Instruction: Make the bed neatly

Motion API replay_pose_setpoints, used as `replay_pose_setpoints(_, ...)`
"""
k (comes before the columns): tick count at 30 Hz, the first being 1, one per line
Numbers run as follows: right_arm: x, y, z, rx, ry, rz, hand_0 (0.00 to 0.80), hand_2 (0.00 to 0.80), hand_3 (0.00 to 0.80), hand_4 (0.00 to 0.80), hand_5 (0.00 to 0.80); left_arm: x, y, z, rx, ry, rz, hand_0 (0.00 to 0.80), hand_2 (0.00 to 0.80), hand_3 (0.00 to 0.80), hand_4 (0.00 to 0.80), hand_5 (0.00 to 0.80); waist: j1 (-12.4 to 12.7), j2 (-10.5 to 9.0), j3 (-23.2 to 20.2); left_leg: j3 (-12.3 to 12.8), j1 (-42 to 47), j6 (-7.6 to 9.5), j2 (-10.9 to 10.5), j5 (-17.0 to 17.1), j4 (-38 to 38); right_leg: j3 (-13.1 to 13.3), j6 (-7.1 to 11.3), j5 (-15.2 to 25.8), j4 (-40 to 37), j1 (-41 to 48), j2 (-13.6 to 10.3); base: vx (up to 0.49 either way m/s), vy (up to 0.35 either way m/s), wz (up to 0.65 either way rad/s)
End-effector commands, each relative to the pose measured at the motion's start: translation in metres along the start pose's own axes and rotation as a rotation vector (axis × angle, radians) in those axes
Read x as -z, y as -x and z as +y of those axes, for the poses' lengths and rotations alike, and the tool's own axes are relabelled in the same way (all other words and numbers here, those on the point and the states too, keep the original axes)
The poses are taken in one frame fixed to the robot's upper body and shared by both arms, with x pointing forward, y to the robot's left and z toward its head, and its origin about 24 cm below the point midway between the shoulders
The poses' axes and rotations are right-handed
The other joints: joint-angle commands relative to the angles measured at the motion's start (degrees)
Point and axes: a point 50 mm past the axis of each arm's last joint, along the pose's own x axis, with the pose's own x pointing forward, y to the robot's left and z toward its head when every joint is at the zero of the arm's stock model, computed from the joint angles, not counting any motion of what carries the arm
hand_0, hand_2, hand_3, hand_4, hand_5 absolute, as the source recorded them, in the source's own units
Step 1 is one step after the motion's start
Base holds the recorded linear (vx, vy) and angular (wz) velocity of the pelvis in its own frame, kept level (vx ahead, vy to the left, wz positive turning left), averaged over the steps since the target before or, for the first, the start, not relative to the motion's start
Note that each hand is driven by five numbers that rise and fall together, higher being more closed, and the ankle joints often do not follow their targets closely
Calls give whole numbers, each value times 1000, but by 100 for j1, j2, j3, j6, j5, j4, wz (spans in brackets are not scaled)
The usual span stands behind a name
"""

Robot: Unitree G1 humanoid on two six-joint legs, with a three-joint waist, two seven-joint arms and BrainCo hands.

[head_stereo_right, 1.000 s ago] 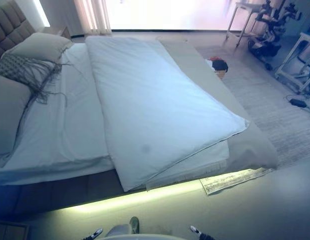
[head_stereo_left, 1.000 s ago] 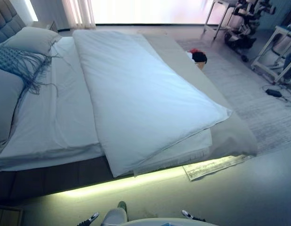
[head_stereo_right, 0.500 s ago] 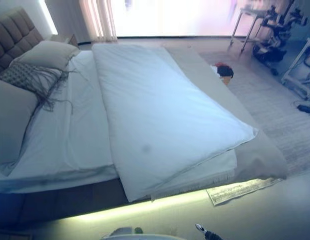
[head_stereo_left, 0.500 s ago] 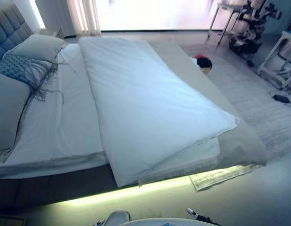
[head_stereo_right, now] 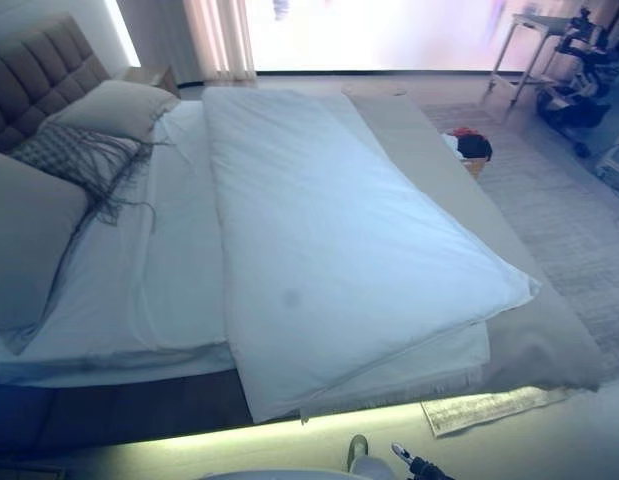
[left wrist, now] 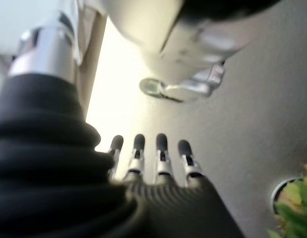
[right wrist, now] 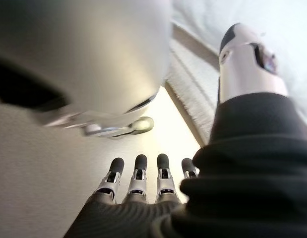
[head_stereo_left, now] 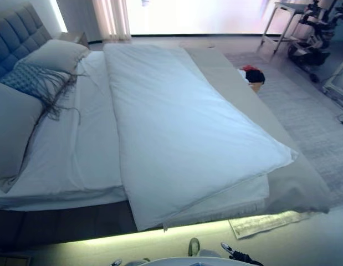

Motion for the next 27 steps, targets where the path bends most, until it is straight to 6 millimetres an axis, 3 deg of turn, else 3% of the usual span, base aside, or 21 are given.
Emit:
replay_pose_setpoints(1,-24,-1,3,2,8,-64,0,0,0,0,0,-15,1,-5,-7,-13,-24,0,0,0,0,0,-64,-61,-23,623,-504,183,-7,-146,723,-30,317,-661,610,89,-152,110,8,13)
replay_pose_setpoints(2,-27,0,1,8,-4,-74,0,0,0,0,0,-17,1,-7,0,-34,-27,0,0,0,0,0,-81,-101,-3,743,-630,77,188,-80,996,-96,277,-697,643,146,-196,61,49,31)
replay_pose_setpoints(6,-49,1,0,-6,-61,-145,0,0,0,0,0,-17,0,-13,6,-101,-39,0,0,0,0,0,-71,-13,113,477,-684,-227,909,437,952,-133,315,-698,630,157,-438,15,200,24)
replay_pose_setpoints(9,-65,3,4,-50,-94,-207,0,0,0,0,0,-17,0,-19,32,-149,-58,0,0,0,0,0,-166,197,125,185,-386,-397,1164,535,497,112,492,-553,650,-134,-726,-69,450,-17)
replay_pose_setpoints(12,-86,5,14,-90,-135,-282,0,0,0,0,0,-29,1,-27,65,-220,-99,0,0,0,0,0,-355,342,244,470,-257,-435,941,79,359,269,927,-108,724,-705,-1267,-108,486,-32)
replay_pose_setpoints(13,-87,5,15,-106,-157,-293,0,0,0,0,0,-30,2,-28,70,-233,-106,0,0,0,0,0,-366,314,282,442,-359,-387,804,-55,520,332,1060,103,596,-702,-1406,-18,299,-13)
replay_pose_setpoints(15,-88,6,13,-120,-178,-305,0,0,0,0,0,-33,2,-29,78,-232,-119,0,0,0,0,0,-361,296,353,463,-507,-314,611,-248,752,276,1123,318,395,-658,-1568,-3,230,-10)
replay_pose_setpoints(17,-87,6,12,-128,-205,-299,0,0,0,0,0,-36,3,-26,77,-213,-125,0,0,0,0,0,-344,304,402,686,-486,-202,510,-350,801,65,1111,236,557,-683,-1627,-11,252,-33)
replay_pose_setpoints(20,-92,6,18,-174,-294,-334,0,0,0,0,0,-39,3,-16,42,-186,-127,0,0,0,0,0,-224,308,388,822,-746,-59,505,-299,944,-174,962,-378,1085,-574,-1411,-97,105,-12)
replay_pose_setpoints(22,-106,8,25,-190,-333,-389,0,0,0,0,0,-52,6,-14,19,-180,-159,0,0,0,0,0,-74,225,463,753,-1122,-92,523,-284,1161,-298,924,-340,960,-564,-1434,-169,-87,16)
replay_pose_setpoints(27,-156,21,37,-231,-395,-523,0,0,0,0,0,-88,15,-13,32,-160,-242,0,0,0,0,0,0,202,958,509,-1931,-239,750,-143,1663,-155,871,-457,1513,-1265,-1455,-191,-90,14)
